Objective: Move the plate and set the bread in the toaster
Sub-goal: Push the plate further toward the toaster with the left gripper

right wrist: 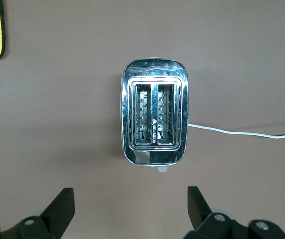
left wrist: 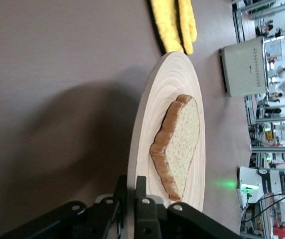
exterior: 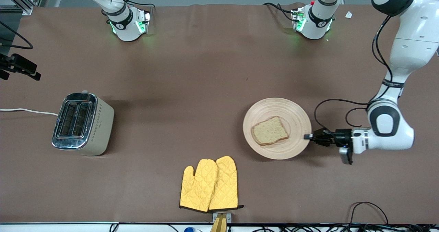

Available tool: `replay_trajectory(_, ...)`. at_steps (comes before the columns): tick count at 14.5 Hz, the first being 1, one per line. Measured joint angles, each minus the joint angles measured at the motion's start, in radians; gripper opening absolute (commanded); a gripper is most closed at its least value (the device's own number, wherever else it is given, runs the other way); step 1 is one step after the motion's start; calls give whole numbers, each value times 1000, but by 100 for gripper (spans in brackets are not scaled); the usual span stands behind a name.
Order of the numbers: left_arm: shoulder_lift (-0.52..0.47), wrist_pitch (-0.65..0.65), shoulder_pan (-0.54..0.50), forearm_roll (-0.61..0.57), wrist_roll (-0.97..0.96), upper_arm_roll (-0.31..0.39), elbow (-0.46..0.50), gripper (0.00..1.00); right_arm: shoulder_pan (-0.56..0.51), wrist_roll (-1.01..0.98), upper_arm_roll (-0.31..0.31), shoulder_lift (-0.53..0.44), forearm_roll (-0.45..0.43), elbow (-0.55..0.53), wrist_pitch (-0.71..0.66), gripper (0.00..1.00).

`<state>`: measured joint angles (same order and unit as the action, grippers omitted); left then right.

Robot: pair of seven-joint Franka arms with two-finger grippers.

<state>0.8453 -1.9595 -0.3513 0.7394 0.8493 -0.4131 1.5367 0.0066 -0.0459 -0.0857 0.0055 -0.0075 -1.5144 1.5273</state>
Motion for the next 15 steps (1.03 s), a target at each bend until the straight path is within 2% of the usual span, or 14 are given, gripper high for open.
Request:
replay_trajectory(5, 6, -226, 92, 167, -1, -103, 120, 0, 0, 0, -1, 0, 0, 0, 0, 100)
replay_trajectory(10, 18, -387, 263, 376, 0, -111, 162, 1, 0, 0, -1, 0, 0, 0, -1, 100)
replay_trajectory(15, 37, -440, 334, 438, 0, -110, 167, 4, 0, 0, -2, 0, 0, 0, -1, 100)
